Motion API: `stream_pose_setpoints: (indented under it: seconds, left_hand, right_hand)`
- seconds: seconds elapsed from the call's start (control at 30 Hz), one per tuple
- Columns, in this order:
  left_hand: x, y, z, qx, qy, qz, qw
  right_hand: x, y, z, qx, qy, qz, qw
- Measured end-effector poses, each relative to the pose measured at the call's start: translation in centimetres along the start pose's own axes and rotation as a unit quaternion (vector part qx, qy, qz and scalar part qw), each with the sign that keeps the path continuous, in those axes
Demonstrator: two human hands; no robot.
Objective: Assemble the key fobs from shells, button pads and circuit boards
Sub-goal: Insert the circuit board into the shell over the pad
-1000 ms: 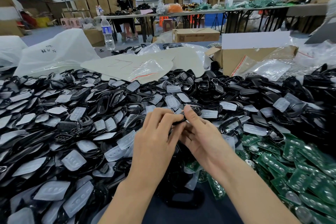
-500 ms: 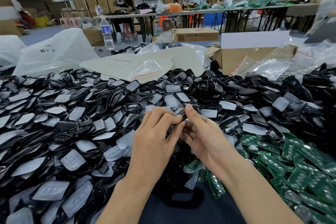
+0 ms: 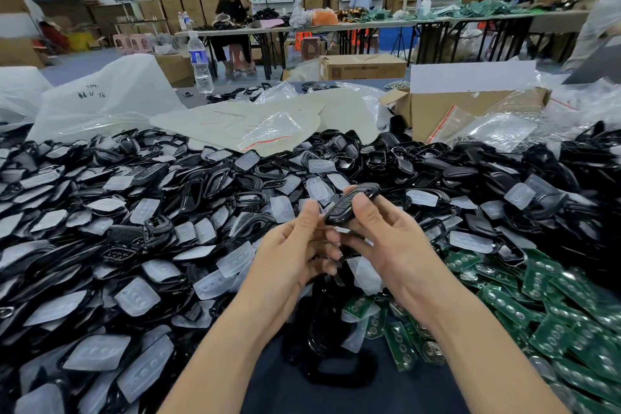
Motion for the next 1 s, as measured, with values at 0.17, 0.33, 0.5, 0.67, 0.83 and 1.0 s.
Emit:
stream_pose_setpoints:
  seconds: [0.17,0.33,0.5,0.67,0.83,1.0]
  left_hand:
    - [0.4,0.0,0.0,0.022,-0.049,-0.037,0.998]
    - [-0.9,0.3,-0.6,0.001,0.043,0.05,0.998]
    - [-2.8,-0.3,-0.9,-0.026,0.277,0.209,0.937]
    - [-4.1,-1.1,-0.4,-0.013,0.403,0.316,0.859]
    - [-4.2,-1.3,-0.3,-0.005,0.414,0.355,0.838]
    - [-4.0,-1.1,-0.2,0.007,0.401,0.347,0.848]
  right_hand:
    - [0.3,-0.5,0.6,0.049,-0.055,-0.012,0.997]
    - [0.2,-0.5,0.9,0.095,-0.032,-0.001,0.995]
    - [-0.1,-0.3,0.2,0.057,-0.022,0.018,0.998]
    - [0.2,-0.1,-0.2,0.032,-0.017,-0.012,0.999]
    - [0.3,-0.2,-0.3,0.034,-0.047,-0.046,0.997]
    - [0.4,-0.2,-0.2,0.034,-0.059,-0.064,0.996]
Point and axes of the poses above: each hand's wrist, its own y-axis towards the middle knuckle, its own z-axis out of the palm, x = y × z, the point moved 7 cm from there along y, towards the middle knuckle, and after that the axes turned 14 degrees about z, right-handed, at the moved point
